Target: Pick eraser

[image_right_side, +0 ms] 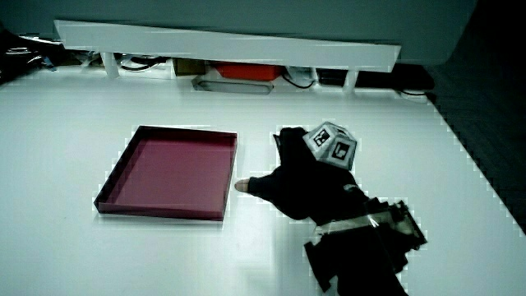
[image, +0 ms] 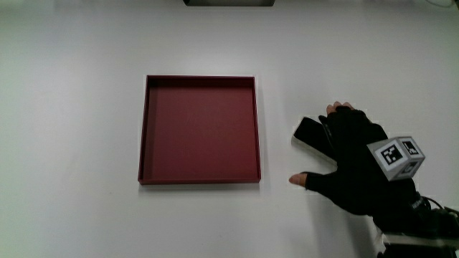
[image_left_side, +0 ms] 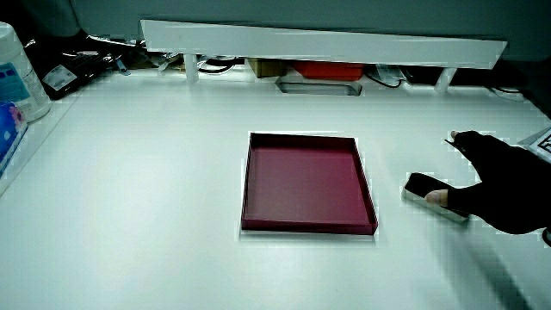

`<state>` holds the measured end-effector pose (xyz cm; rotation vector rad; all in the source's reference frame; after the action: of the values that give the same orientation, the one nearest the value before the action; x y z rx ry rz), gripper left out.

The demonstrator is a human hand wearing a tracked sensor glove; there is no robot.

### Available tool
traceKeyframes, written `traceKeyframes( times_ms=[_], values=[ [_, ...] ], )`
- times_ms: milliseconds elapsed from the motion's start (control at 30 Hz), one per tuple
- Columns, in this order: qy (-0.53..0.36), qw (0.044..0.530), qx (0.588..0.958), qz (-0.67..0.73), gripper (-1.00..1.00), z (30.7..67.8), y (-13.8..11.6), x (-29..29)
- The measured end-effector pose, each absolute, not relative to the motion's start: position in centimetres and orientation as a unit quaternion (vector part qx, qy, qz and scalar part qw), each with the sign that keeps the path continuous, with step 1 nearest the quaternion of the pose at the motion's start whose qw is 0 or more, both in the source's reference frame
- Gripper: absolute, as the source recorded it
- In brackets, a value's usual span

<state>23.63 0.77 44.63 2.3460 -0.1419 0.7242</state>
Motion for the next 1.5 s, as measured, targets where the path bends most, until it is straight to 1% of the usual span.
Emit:
traceKeyframes(
  times_ms=[100,133,200,300,633,667,867,1067,1100,1133,1233,1500],
  values=[
    [-0.044,0.324,0.905,0.27,0.0,46.6,0.0,24.4],
    [-0.033,0.33,0.904,0.268,0.0,47.8,-0.1,24.9],
    [-0.026,0.34,0.899,0.276,0.0,47.8,-0.4,24.7],
    [-0.012,0.354,0.896,0.269,0.0,49.5,-0.7,25.2],
    [0.025,0.398,0.879,0.26,0.0,52.8,-0.9,25.8],
    [0.025,0.395,0.882,0.257,0.0,52.9,-0.9,25.8],
    [0.036,0.414,0.875,0.25,0.0,54.2,-0.8,26.0],
    [0.033,0.401,0.881,0.247,0.0,54.5,-0.8,26.2],
    [0.032,0.398,0.881,0.253,0.0,54.1,-0.8,26.1],
    [0.031,0.384,0.889,0.248,0.05,53.9,-0.8,26.0],
    [0.03,0.366,0.897,0.246,0.18,53.8,-0.8,26.0],
    [0.033,0.336,0.911,0.236,0.55,53.5,-0.8,25.8]
  ],
)
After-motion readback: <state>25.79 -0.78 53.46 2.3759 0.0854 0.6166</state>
